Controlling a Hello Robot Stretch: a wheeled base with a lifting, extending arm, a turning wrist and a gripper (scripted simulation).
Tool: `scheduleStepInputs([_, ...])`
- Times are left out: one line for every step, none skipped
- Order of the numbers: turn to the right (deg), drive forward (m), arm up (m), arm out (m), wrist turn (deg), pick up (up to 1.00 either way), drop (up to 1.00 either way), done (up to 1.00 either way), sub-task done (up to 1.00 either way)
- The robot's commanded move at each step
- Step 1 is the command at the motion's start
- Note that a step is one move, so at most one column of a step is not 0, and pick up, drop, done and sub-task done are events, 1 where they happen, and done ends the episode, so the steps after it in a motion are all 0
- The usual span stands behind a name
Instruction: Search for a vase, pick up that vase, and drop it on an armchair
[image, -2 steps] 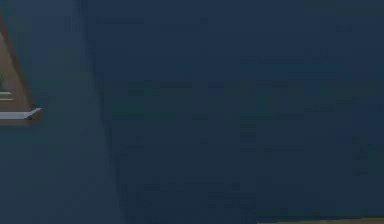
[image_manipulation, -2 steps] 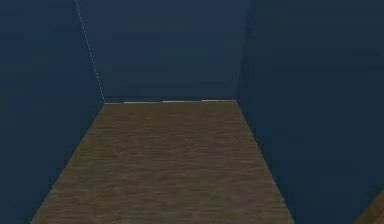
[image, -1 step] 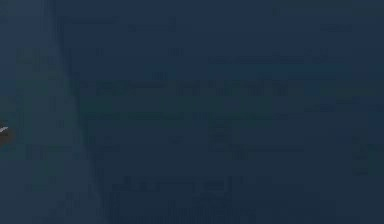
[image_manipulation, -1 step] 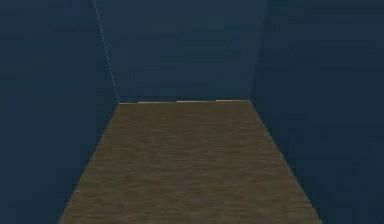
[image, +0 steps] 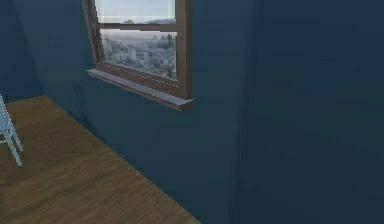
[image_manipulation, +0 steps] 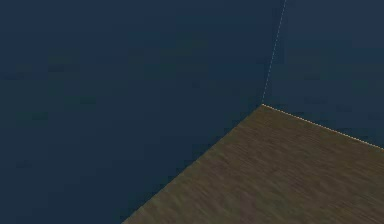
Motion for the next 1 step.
scheduleStepInputs([-3.0, 0.00, 0.00, 0.00, 0.0, 0.00, 0.00, 0.00, 0.00])
